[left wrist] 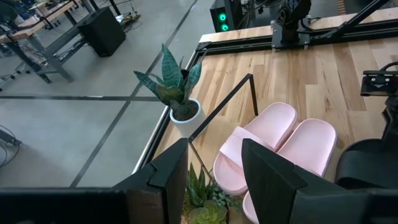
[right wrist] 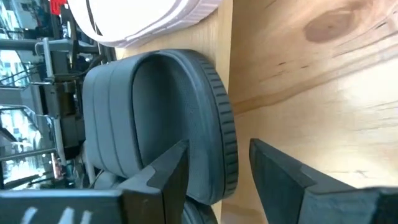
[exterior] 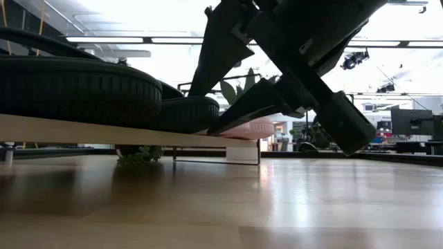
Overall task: Pick and place slides into the shelf
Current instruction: Return to Home Position
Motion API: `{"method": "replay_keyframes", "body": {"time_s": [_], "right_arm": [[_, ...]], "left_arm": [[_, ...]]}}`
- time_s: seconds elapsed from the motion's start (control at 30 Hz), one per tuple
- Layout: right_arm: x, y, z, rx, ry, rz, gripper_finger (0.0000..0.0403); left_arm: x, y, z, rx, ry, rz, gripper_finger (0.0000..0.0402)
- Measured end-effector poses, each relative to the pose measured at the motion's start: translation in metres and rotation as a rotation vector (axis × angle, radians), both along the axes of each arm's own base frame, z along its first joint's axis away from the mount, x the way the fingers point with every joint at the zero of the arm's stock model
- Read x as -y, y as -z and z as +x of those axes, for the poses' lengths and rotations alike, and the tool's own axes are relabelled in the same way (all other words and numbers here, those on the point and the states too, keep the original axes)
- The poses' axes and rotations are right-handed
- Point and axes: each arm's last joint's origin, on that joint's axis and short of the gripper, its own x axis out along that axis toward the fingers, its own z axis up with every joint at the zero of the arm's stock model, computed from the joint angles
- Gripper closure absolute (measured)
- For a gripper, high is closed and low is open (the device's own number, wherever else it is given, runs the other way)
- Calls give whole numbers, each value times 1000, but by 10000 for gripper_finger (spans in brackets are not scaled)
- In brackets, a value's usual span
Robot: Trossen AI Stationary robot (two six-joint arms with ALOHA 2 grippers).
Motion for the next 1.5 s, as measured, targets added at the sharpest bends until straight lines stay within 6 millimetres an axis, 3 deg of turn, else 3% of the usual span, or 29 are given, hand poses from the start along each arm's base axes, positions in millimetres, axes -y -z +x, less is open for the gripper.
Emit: {"method": "replay_keyframes", "body": {"time_s": [0.2,0.37,0.63,0.8,1.0,1.23,1.5], "right_arm": [[0,-1,-2,-14,-2,-12,245],[2,-18,-14,-61,-12,-48,245],[10,-66,-52,-179,-49,-235,245],[16,-105,-67,-225,-190,-435,245],[45,-154,-75,-278,-323,-619,245],[89,-222,-87,-226,-460,-818,254],[140,-287,-136,-191,-497,-1036,304]], "left_arm": [[0,0,0,1,0,0,263],[0,0,0,0,0,0,263],[0,1,-1,-13,0,5,263],[0,1,-1,-14,4,2,263],[3,0,2,-9,105,-76,263],[10,-13,3,115,337,-179,263],[3,-32,-15,322,341,-137,263]]}}
